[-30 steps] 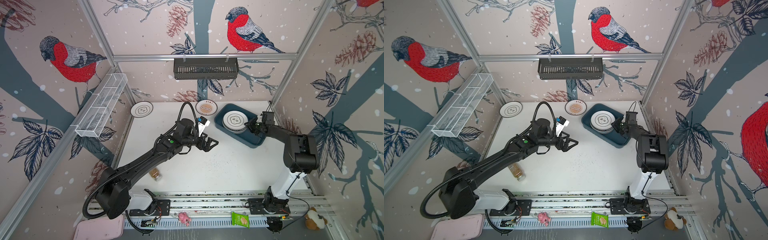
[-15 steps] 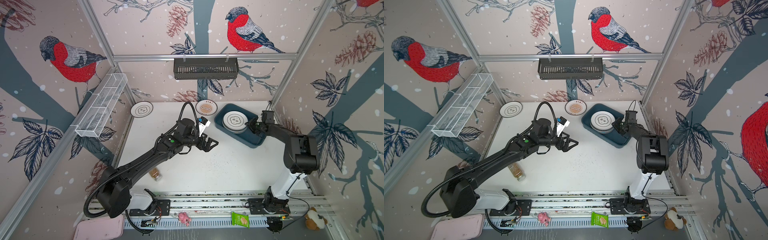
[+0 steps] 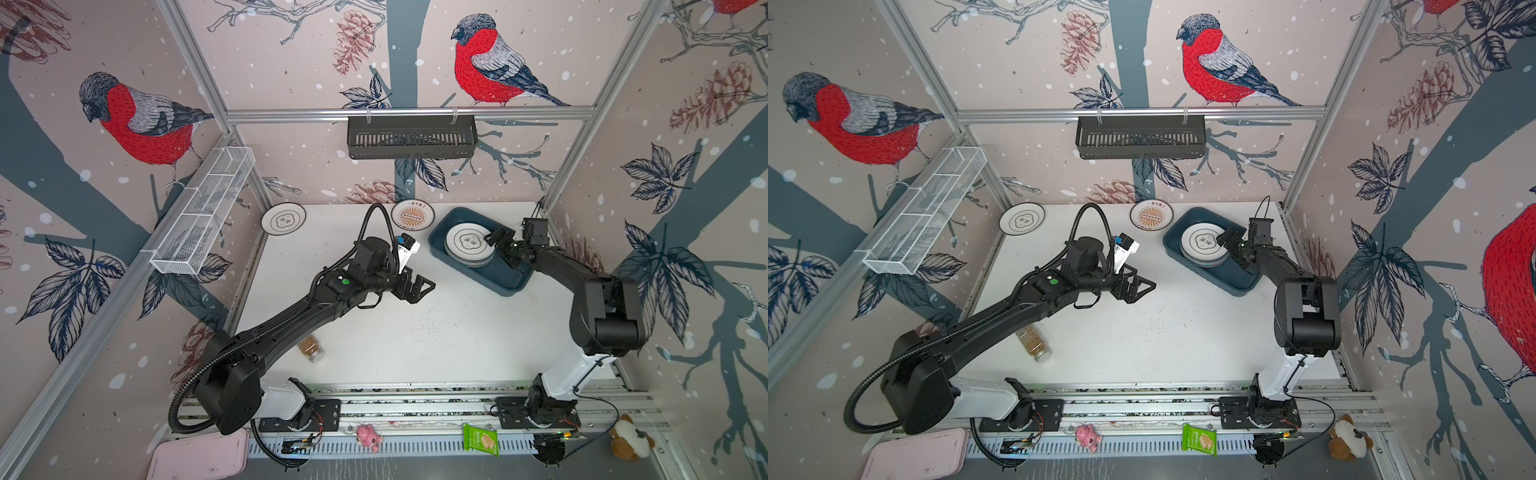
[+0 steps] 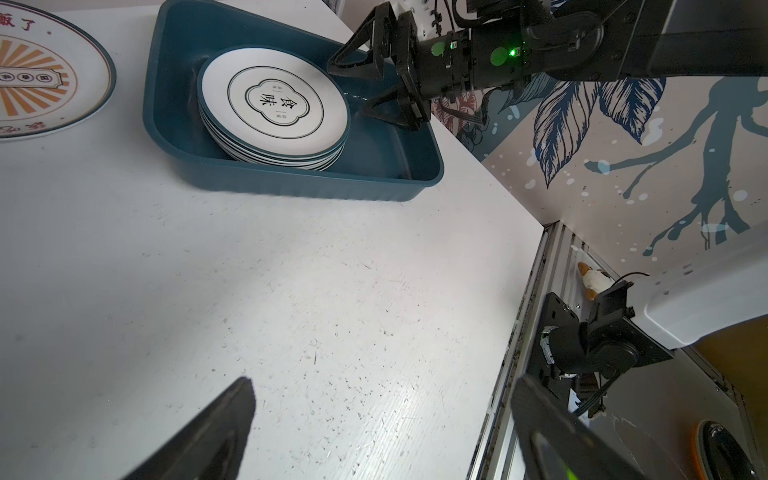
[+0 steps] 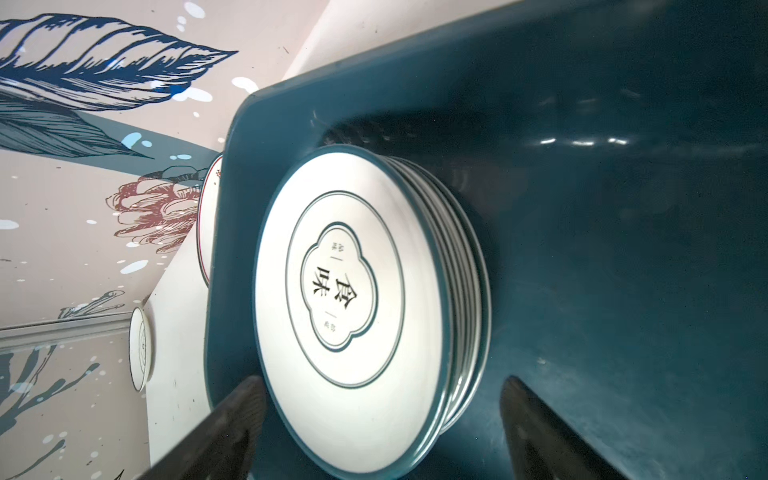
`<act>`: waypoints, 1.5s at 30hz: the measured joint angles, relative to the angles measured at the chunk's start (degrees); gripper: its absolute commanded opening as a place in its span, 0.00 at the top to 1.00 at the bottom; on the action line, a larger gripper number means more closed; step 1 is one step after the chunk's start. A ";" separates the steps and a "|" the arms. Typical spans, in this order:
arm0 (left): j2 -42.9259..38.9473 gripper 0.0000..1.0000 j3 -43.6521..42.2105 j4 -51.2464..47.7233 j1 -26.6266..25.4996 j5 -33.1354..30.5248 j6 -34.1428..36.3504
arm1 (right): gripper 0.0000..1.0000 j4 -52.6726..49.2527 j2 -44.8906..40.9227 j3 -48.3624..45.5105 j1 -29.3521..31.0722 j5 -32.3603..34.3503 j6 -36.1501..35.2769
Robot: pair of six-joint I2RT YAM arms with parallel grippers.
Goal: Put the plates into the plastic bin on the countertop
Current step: 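Raise the right gripper from the bin while the left moves toward the sunburst plate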
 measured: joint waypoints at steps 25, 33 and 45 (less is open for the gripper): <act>16.68 0.04 12.79 3.91 12.28 -18.25 -10.25 | 0.01 9.51 -15.78 -9.99 1.53 -3.34 -5.62; 31.36 0.04 24.44 5.14 17.99 -16.09 -16.57 | 0.01 10.47 -19.02 -11.15 1.79 -3.54 -6.97; 50.51 0.04 42.47 6.16 24.68 -11.67 -23.10 | 0.01 11.98 -17.25 -11.45 2.93 -3.82 -7.96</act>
